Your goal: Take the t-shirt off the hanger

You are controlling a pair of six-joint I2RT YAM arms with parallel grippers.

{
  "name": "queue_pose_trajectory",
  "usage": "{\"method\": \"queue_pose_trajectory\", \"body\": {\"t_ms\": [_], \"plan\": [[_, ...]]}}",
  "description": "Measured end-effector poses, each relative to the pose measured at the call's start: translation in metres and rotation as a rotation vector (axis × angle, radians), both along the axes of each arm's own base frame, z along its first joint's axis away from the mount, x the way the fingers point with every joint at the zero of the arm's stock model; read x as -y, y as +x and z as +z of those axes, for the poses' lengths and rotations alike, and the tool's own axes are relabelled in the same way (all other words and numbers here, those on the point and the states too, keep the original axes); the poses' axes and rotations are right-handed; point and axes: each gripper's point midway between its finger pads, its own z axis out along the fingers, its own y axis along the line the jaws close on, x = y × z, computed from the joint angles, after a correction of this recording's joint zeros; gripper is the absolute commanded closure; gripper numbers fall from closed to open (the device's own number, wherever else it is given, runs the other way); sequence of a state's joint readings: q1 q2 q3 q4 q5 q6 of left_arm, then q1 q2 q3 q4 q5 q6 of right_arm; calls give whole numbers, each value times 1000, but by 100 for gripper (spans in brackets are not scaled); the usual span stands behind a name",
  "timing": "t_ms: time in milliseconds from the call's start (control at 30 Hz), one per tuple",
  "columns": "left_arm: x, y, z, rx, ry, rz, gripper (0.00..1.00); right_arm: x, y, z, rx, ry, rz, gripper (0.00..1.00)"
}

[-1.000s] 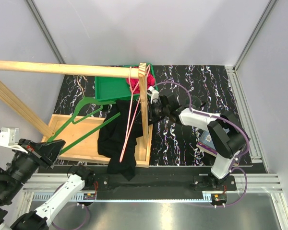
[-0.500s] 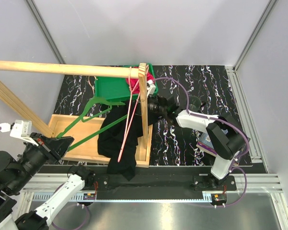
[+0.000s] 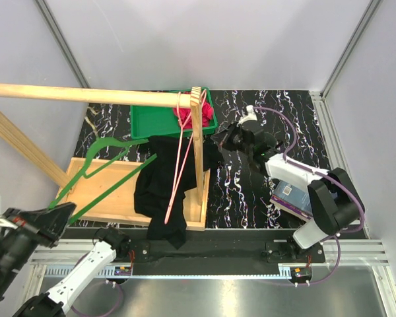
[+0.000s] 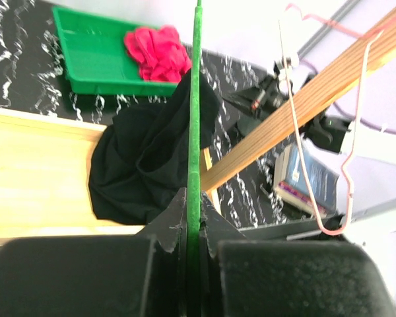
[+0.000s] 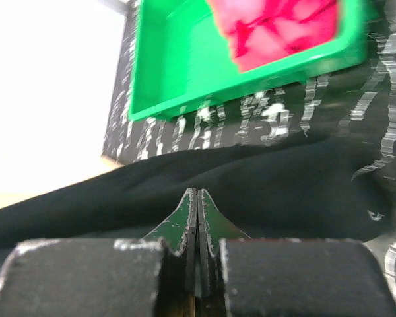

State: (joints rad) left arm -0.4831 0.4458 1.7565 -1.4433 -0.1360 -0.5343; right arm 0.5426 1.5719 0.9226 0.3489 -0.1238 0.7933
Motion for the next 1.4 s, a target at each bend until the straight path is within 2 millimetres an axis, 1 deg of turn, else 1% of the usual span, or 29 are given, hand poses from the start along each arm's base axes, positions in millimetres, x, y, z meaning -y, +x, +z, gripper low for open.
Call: {"method": "queue_pose_trajectory", "body": {"t_ms": [67,133,167,200,267,300,367,400,467,533,667,800,933,1033,1067,1100,1133,1200,1233,1267,1333,1400], "plan": [[-11,-9,5,31,-34,25,100,15,4,-3,-17,-11,-51,100],[-20,-16,9,56,-65,44,100,21,3,-5,-29,-21,-68,100],[-24,-19,10,65,-80,52,100,22,2,-6,-32,-23,-68,95],[-27,-22,11,76,-98,54,100,23,1,-6,-27,-27,-59,75],[-32,-25,12,83,-126,52,100,16,-3,-2,-11,-16,-1,42],[-33,-26,12,82,-138,47,100,7,-9,3,11,-10,79,21],[-33,-25,13,76,-156,37,100,-13,-15,13,43,18,219,6],[-33,-25,13,70,-167,26,100,-28,-17,21,83,34,326,1],[-31,-22,10,55,-178,10,100,-46,-23,29,132,52,479,0],[-27,-18,5,27,-183,-9,100,-56,-31,31,174,51,598,0],[-17,-8,-8,-28,-167,-31,100,-64,-50,34,242,36,766,0],[-10,-3,-14,-53,-152,-39,100,-74,-71,40,320,28,891,0],[-9,-2,-11,-46,-157,-44,100,-84,-92,38,357,29,983,0],[-7,-2,-10,-42,-158,-52,100,-93,-104,32,364,13,1027,1],[-7,-2,-9,-42,-158,-53,100,-97,-106,30,367,6,1038,4],[-7,-1,-9,-43,-158,-53,100,-101,-105,27,365,-4,1040,17],[-6,-1,-9,-43,-157,-56,100,-105,-104,24,361,-16,1036,28],[-5,-1,-9,-43,-158,-59,100,-114,-101,19,350,-38,1022,70],[-5,-1,-8,-42,-157,-60,100,-116,-99,17,342,-46,1011,98],[-5,-1,-8,-41,-154,-60,100,-118,-97,15,333,-58,990,100],[-5,-1,-9,-40,-150,-60,100,-120,-88,11,313,-86,927,100],[-6,-1,-10,-41,-142,-60,100,-117,-75,8,295,-120,838,100]]}}
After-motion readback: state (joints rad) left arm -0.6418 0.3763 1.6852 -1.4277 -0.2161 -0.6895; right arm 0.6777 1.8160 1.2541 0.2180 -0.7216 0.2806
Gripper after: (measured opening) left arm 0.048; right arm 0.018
